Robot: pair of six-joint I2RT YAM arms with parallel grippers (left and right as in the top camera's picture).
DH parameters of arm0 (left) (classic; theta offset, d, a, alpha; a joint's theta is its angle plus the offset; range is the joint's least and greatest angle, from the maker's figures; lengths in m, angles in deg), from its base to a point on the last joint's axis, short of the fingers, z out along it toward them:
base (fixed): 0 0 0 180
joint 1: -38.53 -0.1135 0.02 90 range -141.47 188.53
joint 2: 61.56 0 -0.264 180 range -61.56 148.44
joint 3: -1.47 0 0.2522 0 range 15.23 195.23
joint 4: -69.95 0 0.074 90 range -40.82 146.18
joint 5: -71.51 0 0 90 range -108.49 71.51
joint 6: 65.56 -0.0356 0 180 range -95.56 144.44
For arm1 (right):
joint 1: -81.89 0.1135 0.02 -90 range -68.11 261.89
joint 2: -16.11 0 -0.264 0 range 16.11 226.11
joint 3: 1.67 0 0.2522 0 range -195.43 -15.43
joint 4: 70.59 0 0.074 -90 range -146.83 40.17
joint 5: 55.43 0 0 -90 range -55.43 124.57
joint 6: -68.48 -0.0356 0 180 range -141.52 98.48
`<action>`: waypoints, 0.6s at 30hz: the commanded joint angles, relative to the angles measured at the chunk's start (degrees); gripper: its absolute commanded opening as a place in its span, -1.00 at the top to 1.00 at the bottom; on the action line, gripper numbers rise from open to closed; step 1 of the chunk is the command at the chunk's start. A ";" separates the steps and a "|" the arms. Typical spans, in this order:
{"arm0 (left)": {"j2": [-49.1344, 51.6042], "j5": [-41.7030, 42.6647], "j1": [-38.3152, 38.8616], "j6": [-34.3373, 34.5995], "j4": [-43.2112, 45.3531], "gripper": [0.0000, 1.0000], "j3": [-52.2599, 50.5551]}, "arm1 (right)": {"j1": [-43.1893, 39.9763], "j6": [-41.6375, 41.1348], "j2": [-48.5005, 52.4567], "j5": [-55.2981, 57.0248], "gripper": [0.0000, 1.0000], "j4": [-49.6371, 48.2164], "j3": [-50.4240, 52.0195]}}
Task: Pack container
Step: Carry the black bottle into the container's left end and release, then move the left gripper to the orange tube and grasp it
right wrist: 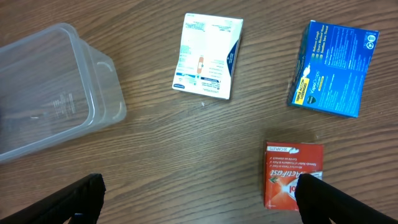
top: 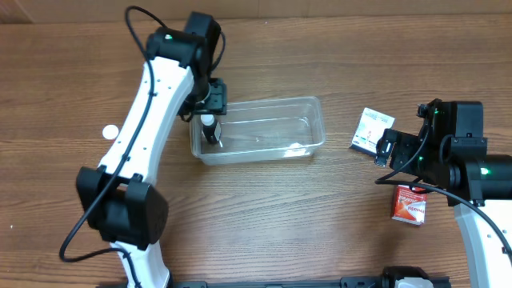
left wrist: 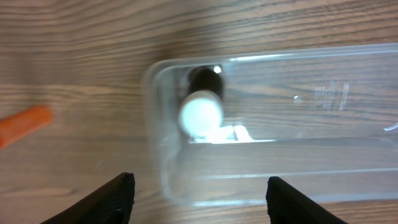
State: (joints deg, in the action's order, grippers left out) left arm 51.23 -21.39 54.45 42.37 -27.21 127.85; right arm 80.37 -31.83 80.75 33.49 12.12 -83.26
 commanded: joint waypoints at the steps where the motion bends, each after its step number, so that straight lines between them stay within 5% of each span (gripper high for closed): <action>1: -7.91 -7.08 -2.27 2.51 -3.58 -0.40 1.75 | -0.26 -0.20 0.00 -0.07 -1.00 -0.42 -0.74; 10: -24.96 -12.02 -5.62 4.94 -9.29 -0.43 -1.49 | -0.26 -0.20 0.11 -0.04 -1.00 -0.46 -0.74; 15: -34.01 -13.11 -11.06 5.29 -6.10 -0.97 -9.84 | -0.44 -1.18 -0.02 3.17 -1.00 -0.20 -0.79; 18: -36.44 -11.63 -16.35 2.99 -3.06 -1.00 -15.80 | -2.38 -6.40 -0.79 7.78 -1.00 0.17 -0.94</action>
State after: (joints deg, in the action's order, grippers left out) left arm 16.02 -32.71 43.17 46.79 -32.92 118.62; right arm 79.96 -33.33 80.80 35.72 12.27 -83.26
